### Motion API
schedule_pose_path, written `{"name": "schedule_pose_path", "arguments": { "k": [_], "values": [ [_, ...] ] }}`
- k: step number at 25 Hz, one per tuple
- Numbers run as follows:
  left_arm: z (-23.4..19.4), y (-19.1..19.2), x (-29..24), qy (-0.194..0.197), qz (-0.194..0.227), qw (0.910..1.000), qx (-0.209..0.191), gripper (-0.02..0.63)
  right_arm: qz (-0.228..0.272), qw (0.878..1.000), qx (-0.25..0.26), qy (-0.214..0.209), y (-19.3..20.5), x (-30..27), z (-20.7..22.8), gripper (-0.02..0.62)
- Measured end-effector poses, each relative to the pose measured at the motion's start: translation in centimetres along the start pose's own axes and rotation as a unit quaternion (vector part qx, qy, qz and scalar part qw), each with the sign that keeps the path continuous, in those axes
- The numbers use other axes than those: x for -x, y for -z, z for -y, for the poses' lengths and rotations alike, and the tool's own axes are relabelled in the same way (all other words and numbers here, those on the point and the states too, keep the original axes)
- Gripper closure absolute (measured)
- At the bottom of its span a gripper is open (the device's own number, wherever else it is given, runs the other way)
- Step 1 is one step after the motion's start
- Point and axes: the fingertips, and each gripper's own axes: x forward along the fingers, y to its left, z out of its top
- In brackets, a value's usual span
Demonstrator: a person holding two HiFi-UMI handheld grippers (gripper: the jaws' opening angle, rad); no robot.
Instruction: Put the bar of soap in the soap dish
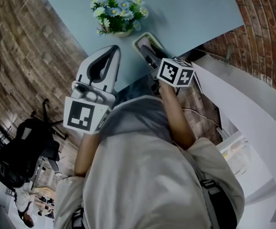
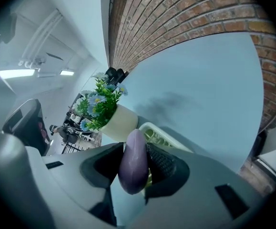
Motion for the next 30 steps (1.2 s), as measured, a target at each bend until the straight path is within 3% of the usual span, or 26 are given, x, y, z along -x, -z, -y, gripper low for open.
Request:
{"name": "schedule_pose_path", "arguments": {
  "k": [15, 30],
  "values": [
    [0.2, 0.06, 0.03, -0.003, 0.003, 1.0, 0.001, 0.604, -0.032, 0.996, 0.075, 0.032, 0.46, -0.35, 0.03, 0.434],
    [0.62, 0.0, -0.34, 0.0, 0.002, 1.0, -0.001, 0.604, -0.038, 0.992, 0.107, 0.045, 0.14, -0.1, 0.33, 0.434]
  ]
}}
